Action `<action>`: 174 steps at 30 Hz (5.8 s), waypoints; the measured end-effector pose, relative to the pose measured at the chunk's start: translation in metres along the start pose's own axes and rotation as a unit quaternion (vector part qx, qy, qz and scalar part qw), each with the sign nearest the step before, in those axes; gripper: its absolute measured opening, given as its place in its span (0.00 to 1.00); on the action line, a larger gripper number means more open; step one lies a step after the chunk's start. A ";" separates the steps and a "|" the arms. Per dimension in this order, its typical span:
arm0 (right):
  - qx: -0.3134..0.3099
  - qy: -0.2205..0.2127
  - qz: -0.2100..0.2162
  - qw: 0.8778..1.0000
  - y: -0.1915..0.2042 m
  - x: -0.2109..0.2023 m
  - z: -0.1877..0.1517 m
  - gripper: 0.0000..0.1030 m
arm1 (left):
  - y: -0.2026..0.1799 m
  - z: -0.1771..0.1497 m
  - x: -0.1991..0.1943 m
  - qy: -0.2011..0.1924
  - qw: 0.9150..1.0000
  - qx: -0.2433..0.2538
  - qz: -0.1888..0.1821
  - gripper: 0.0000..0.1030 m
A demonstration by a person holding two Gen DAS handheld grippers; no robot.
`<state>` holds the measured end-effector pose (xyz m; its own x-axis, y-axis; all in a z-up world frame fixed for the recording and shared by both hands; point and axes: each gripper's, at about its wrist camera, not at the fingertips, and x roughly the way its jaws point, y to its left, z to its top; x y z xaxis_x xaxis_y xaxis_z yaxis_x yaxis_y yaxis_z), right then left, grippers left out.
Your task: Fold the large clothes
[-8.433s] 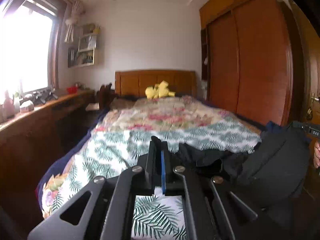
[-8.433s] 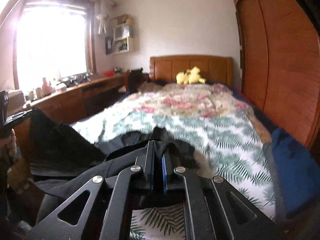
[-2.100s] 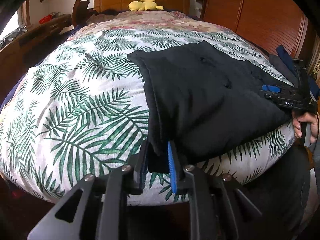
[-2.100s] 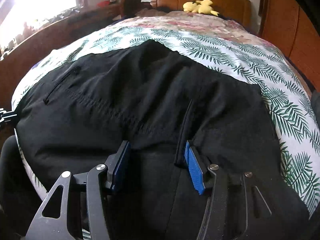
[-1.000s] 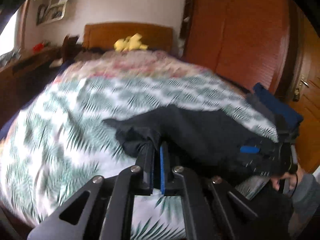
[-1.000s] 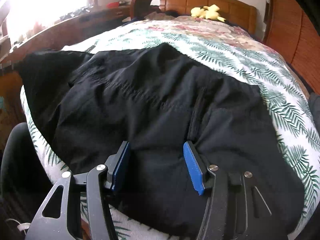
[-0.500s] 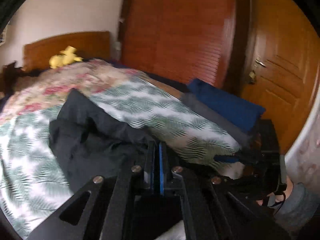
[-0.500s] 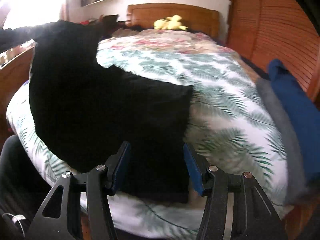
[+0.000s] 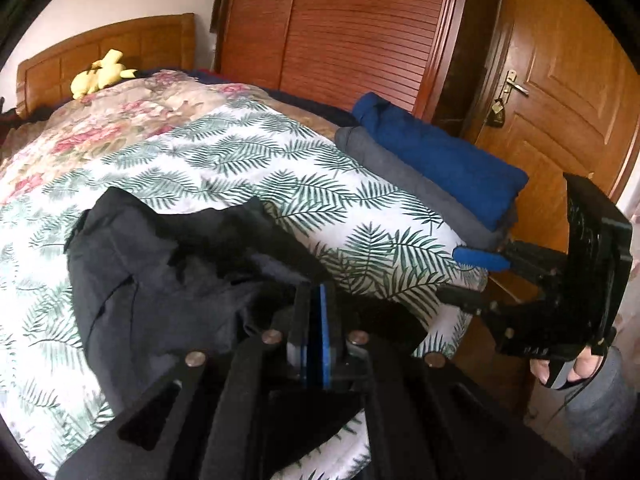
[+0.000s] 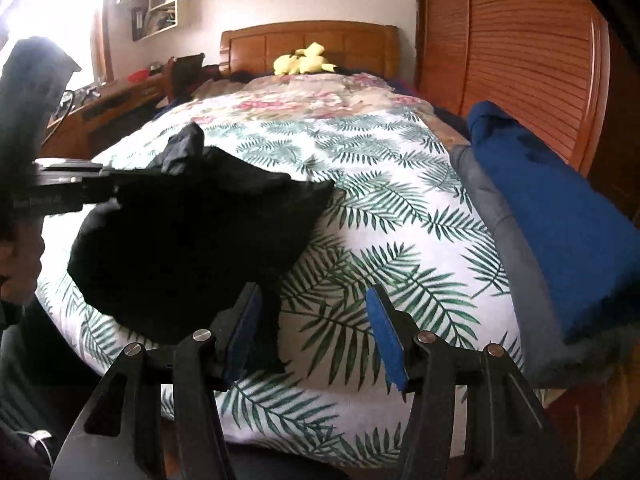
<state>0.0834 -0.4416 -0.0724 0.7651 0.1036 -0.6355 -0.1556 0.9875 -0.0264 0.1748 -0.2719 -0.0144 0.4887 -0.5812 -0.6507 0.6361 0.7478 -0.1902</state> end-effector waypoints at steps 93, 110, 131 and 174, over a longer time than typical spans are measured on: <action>0.044 0.070 0.010 0.997 0.018 0.067 0.027 0.05 | 0.133 -0.141 -0.134 -0.059 0.981 -0.063 0.173 0.18; -0.054 0.019 0.064 0.996 0.119 0.046 0.061 0.42 | 0.121 -0.137 -0.122 -0.053 0.985 -0.058 0.153 0.19; -0.038 0.056 0.089 0.994 0.124 0.073 0.005 0.43 | 0.114 -0.100 -0.060 -0.029 0.991 -0.003 0.131 0.20; 0.132 0.088 -0.004 0.987 0.007 0.075 -0.030 0.66 | 0.233 0.029 0.158 0.091 0.986 0.003 0.141 0.56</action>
<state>0.1207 -0.4309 -0.1430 0.6413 0.0970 -0.7611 0.0361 0.9871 0.1561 0.4175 -0.1989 -0.1397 0.5319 -0.2827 -0.7982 0.4932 0.8697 0.0207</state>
